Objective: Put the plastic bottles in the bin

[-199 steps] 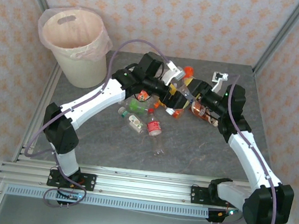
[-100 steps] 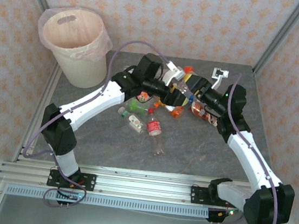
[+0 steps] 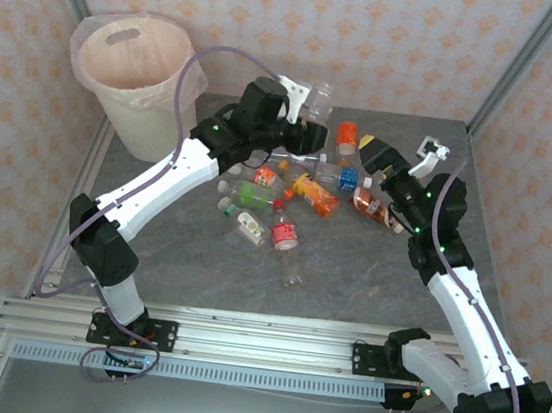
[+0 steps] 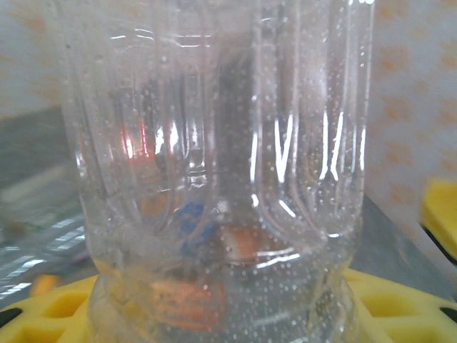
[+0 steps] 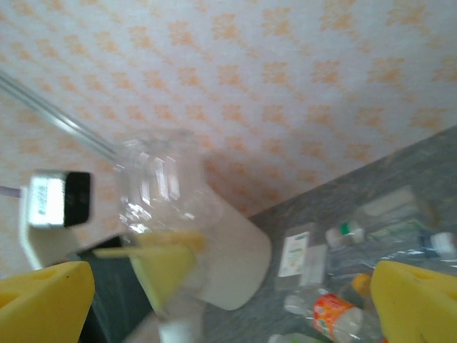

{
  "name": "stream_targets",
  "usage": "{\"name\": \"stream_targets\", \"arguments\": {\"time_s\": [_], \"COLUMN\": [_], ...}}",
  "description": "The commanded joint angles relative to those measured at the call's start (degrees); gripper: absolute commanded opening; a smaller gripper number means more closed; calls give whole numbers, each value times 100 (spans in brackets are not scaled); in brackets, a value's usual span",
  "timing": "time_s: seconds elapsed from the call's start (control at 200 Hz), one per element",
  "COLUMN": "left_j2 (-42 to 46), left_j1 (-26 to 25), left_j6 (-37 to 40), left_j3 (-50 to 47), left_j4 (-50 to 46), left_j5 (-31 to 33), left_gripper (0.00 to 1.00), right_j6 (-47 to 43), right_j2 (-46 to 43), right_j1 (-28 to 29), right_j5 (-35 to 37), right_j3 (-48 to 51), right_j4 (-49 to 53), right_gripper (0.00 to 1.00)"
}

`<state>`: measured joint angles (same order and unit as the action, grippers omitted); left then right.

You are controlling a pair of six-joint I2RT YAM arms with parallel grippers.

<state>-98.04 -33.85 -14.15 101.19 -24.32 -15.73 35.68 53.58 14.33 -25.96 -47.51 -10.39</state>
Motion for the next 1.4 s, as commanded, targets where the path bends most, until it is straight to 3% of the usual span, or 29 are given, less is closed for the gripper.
{"name": "stream_targets", "arguments": {"time_s": [0.0, 0.215, 0.51, 0.661, 0.816, 1.031, 1.396], "left_j2": [39, -5, -258, -357, -481, -944, -2239], "left_j1": [227, 580, 1148, 1707, 2141, 2982, 3776], "left_j6": [-406, -776, -739, -905, -793, -1121, -1478], "left_j3": [307, 871, 1660, 1651, 1605, 2052, 3438], "left_j4": [-514, -1205, -1718, -1597, -1309, -1582, -2406], "left_j5": [1807, 4093, 5415, 5426, 5991, 5474, 5206], "left_gripper": [53, 52, 53, 52, 52, 52, 54], "right_j6": [-375, -166, 137, 420, 372, 255, 542], "right_j2": [-123, -168, -255, -396, -360, -331, -314], "right_j1": [6, -50, -114, -123, -136, -134, -135], "right_j5": [718, 2546, 2571, 2514, 2338, 2196, 2000], "right_j3": [107, -97, 134, 404, 268, 100, 310], "right_j4": [452, 2366, 3438, 3298, 3137, 3370, 3237], "right_gripper": [99, 99, 99, 100, 100, 100, 100]}}
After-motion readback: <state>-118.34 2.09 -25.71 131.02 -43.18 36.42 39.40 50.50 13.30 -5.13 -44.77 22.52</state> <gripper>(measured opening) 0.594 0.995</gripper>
